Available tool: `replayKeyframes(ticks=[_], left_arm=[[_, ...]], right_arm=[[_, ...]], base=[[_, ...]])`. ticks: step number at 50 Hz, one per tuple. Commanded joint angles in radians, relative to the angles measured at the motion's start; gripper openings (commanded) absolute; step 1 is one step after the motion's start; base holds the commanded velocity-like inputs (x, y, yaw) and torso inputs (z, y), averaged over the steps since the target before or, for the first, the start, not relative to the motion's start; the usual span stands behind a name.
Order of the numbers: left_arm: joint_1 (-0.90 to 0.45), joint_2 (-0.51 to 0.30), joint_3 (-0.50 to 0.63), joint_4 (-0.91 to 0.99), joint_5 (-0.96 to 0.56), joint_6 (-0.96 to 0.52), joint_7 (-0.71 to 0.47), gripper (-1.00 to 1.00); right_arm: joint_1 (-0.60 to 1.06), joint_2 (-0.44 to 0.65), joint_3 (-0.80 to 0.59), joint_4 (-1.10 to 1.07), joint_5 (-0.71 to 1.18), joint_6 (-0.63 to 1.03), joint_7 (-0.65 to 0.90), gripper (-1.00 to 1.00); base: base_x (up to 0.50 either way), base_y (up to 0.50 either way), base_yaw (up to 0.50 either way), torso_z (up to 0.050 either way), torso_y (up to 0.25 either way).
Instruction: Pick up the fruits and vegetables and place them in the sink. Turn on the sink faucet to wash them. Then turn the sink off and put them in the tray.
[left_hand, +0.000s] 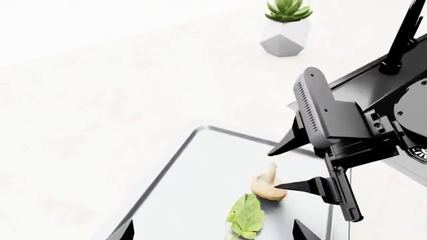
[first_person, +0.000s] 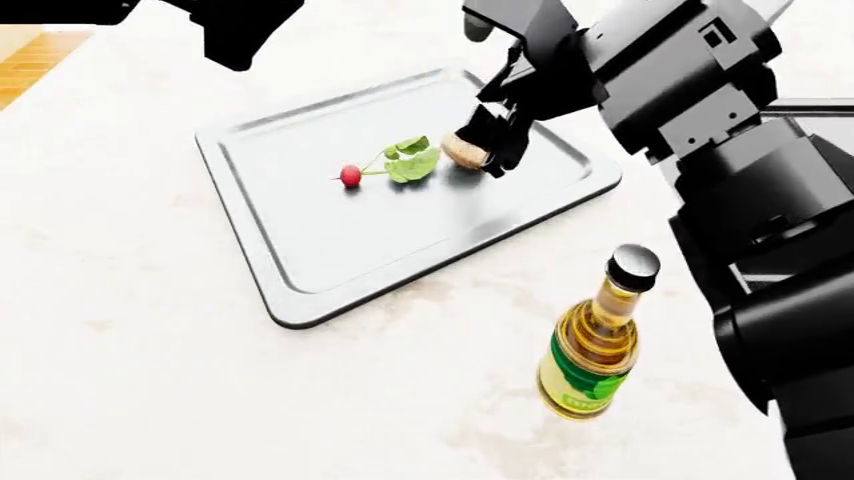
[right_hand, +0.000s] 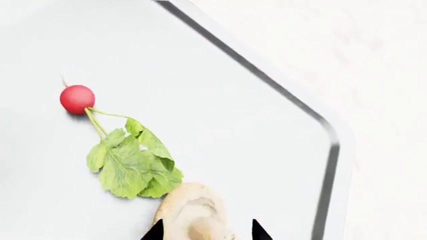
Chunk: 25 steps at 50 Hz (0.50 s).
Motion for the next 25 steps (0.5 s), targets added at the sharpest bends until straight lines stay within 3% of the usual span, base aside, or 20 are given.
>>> replayKeyframes(ticks=[1, 12, 25], left_arm=[[-0.002, 0.003, -0.003, -0.002, 0.007, 0.006, 0.009, 1.0], [-0.012, 0.009, -0.004, -0.009, 0.015, 0.009, 0.021, 1.0], [0.011, -0.017, -0.031, 0.024, -0.012, 0.036, -0.013, 1.0]], right_arm=[[0.002, 0.007, -0.015, -0.011, -0.007, 0.017, -0.018, 1.0], [0.027, 0.022, 0.015, -0.055, 0.014, 0.043, -0.006, 1.0], [0.045, 0.192, 0.113, -0.508, 0.116, 0.299, 0.021, 1.0]], base=[[0.0, 0.0, 0.0, 0.0, 0.0], [0.0, 0.0, 0.0, 0.0, 0.0], [0.0, 0.0, 0.0, 0.0, 0.0]])
